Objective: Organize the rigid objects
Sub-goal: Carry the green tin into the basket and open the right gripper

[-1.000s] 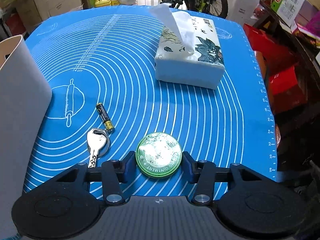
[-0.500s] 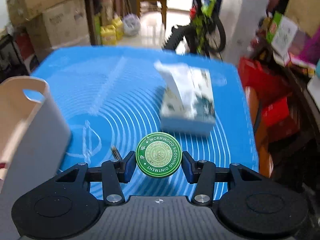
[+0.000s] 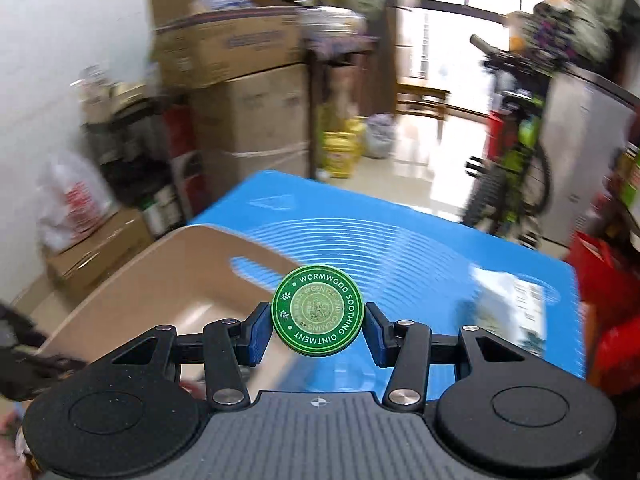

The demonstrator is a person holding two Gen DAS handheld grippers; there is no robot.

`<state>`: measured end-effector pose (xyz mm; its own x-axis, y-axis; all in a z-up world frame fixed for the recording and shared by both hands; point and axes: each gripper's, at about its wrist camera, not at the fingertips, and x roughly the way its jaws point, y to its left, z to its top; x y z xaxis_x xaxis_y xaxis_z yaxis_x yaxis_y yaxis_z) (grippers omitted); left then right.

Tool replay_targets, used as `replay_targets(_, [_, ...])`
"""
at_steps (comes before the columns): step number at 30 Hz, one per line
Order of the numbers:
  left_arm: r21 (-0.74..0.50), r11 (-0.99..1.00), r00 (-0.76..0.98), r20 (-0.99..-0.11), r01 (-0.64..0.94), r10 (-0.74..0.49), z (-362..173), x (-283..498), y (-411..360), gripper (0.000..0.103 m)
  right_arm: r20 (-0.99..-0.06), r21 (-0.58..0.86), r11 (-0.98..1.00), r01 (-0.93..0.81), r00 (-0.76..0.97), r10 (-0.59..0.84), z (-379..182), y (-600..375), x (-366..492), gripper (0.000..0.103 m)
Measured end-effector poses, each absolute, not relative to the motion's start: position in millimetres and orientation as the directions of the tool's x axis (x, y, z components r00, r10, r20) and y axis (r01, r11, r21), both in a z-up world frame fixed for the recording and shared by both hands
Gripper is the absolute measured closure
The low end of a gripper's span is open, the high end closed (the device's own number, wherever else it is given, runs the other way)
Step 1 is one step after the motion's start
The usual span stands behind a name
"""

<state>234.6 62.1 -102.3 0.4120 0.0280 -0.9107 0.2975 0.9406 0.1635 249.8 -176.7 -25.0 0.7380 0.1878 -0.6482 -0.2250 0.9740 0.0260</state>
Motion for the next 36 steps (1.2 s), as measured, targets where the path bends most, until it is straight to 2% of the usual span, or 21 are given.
replay_targets(8, [0.165, 0.94, 0.412, -0.911, 0.298, 0.029, -101.5, 234.1, 63.1, 0.09, -0.744, 0.004, 0.911, -0.411, 0.608, 0.278, -40.9, -110.2, 254.6, 0.05])
replay_targets(18, [0.165, 0.94, 0.414, -0.91, 0.299, 0.029, -101.1, 233.3, 64.4, 0.09, -0.861, -0.05, 0.876, -0.479, 0.465, 0.205, -82.1, -66.7, 249.6, 0.05])
replay_targets(26, [0.165, 0.94, 0.414, -0.91, 0.298, 0.029, -101.4, 233.4, 63.5, 0.09, -0.887, -0.075, 0.87, -0.487, 0.432, 0.165, -98.6, -57.2, 245.6, 0.049])
replay_targets(32, [0.167, 0.94, 0.415, -0.909, 0.297, 0.03, -101.4, 233.6, 62.8, 0.09, -0.875, -0.065, 0.876, -0.477, 0.449, 0.179, -90.5, -65.1, 245.8, 0.036])
replay_targets(36, [0.166, 0.94, 0.414, -0.91, 0.297, 0.03, -101.7, 234.7, 61.5, 0.09, -0.861, -0.01, 0.892, -0.453, 0.457, 0.222, -77.4, -78.0, 248.0, 0.033])
